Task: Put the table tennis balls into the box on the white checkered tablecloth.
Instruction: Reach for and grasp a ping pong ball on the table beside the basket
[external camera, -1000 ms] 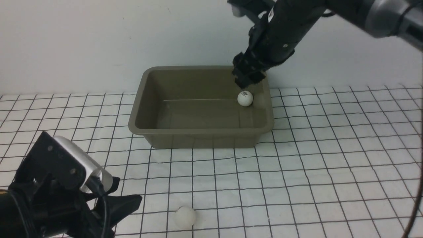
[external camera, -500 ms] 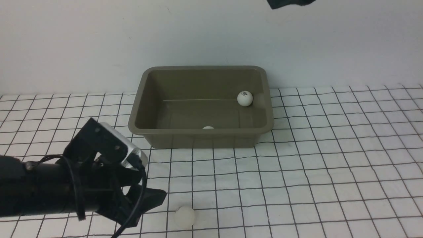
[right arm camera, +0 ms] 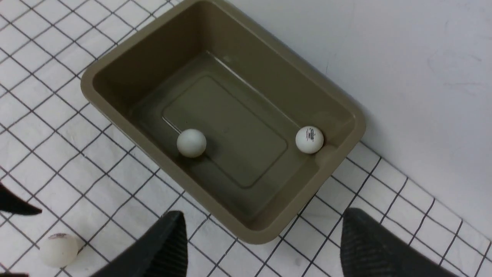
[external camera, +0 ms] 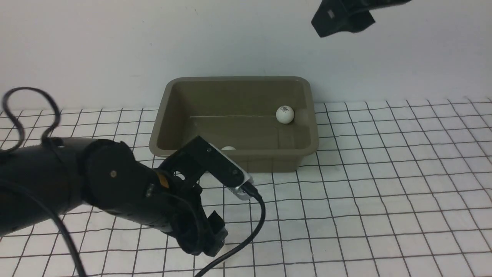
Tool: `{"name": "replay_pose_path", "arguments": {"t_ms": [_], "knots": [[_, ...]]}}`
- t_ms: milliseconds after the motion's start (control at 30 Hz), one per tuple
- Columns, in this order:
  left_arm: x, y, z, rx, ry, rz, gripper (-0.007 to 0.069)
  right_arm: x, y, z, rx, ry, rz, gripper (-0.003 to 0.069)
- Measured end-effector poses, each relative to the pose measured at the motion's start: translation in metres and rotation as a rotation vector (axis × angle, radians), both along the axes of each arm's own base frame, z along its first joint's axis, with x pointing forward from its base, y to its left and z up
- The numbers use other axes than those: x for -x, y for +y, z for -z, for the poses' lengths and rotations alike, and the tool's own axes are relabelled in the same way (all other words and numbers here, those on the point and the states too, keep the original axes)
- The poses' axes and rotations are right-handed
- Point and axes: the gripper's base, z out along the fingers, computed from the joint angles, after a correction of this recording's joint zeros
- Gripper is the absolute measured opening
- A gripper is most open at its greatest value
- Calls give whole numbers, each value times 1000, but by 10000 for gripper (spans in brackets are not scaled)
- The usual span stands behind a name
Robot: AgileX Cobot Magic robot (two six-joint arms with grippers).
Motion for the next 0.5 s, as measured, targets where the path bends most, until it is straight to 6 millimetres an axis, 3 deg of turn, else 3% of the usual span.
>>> {"name": "replay_pose_path", "arguments": {"t_ms": [233, 500], "knots": [[-20, -9, 14, -137, 79, -107, 503, 0, 0, 3, 4, 8, 0, 487], [-29, -16, 21, -141, 131, -138, 503, 0, 0, 3, 4, 8, 0, 487]]}}
